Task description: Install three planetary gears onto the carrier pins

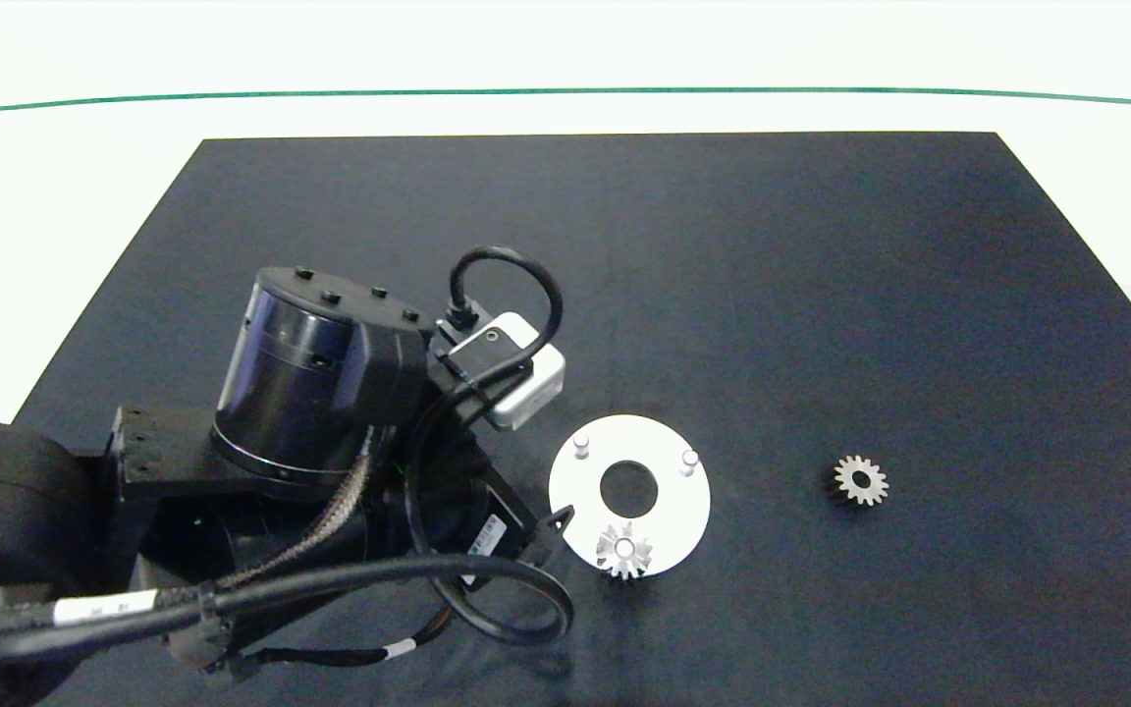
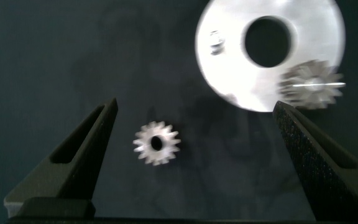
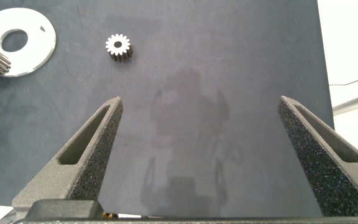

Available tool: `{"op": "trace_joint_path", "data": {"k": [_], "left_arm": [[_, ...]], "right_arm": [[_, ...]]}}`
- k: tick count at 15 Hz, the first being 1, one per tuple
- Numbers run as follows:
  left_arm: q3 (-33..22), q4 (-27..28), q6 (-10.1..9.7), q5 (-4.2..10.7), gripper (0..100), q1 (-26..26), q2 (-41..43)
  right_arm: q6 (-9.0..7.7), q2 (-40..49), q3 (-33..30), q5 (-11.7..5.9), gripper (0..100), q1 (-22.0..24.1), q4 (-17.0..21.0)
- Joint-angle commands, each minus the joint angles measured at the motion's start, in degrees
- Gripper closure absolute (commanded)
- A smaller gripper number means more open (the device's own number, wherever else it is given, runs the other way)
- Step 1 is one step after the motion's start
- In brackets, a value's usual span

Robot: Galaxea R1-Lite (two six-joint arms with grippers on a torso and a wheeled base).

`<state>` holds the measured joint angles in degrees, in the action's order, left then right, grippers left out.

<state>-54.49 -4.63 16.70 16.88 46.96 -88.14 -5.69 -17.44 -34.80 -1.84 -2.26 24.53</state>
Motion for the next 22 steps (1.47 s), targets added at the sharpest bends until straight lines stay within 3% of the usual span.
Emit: {"op": "trace_joint_path", "data": {"k": [1,7,22], "left_arm": [[0.5,-0.6,0.17,-0.36,0,-3.5,0.7],[7.6,-11.8,0.0,-2.03,0,-5.7,-2.4],[16.2,-20.2,0.26,-4.58,0,-10.0,-3.2]], "right_arm": [[-0.11,0.1,-0.6,0.0,0,0.0,0.3],[-0.11,0.1,-1.3,-0.09,0,0.1,0.3],[-0.11,0.5,-1.6,-0.09,0,0.1,0.4]]}}
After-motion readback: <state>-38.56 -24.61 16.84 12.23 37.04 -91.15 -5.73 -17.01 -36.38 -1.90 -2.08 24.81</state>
